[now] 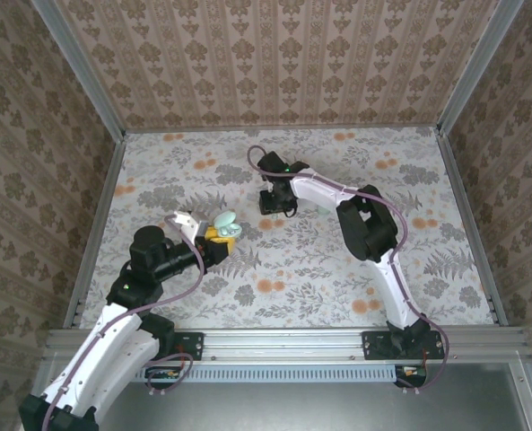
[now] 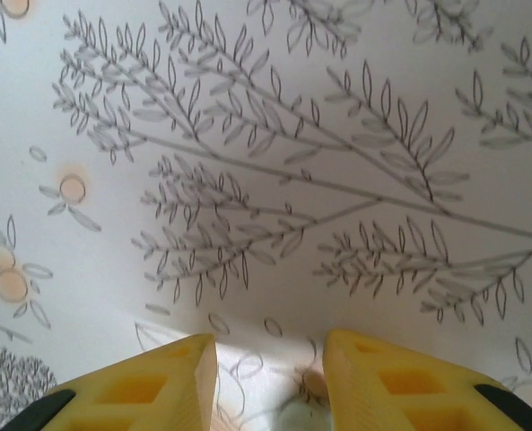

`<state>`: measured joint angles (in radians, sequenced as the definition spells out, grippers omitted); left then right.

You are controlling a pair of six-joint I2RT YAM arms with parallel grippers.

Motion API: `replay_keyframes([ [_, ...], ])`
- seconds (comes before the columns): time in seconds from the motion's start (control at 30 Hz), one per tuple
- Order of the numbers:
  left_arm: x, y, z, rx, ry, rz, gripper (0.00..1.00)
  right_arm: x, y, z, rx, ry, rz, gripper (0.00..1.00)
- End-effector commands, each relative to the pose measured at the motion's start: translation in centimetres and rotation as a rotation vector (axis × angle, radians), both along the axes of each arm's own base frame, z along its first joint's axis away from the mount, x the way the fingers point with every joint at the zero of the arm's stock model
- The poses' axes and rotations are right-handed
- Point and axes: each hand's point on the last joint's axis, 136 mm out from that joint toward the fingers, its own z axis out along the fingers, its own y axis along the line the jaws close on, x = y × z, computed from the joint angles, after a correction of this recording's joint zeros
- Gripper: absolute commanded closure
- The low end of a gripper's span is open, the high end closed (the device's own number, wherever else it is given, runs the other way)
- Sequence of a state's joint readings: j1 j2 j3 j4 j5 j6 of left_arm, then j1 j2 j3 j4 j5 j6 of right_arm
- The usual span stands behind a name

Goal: Insert the wireless bluetooth earbuds into the charging case

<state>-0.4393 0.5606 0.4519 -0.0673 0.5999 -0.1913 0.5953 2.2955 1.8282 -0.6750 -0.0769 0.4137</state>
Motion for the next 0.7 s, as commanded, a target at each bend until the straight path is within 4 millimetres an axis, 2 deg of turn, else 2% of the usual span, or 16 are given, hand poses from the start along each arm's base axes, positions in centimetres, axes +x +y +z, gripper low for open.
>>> replay_keyframes([
  [0.0,0.0,-0.1,1.0,-0.027,-0.017,0.009,0.83,-3.5,-1.5,-0.3,-0.028,0.095,0.017,0.61],
  [0.17,0.1,0.0,0.8,-0.026,-0.012,0.014,0.83,-5.2,-2.5,0.7,-0.018,0.098,-0.003,0.61],
  [0.37,0.2,0.0,0.7,-0.027,-0.013,0.017,0.83,-6.8,-2.0,2.5,0.026,0.078,-0.006,0.61],
  [0.67,0.1,0.0,0.5,-0.014,-0.017,0.015,0.82,-5.7,-2.7,6.4,0.021,-0.032,-0.023,0.61],
])
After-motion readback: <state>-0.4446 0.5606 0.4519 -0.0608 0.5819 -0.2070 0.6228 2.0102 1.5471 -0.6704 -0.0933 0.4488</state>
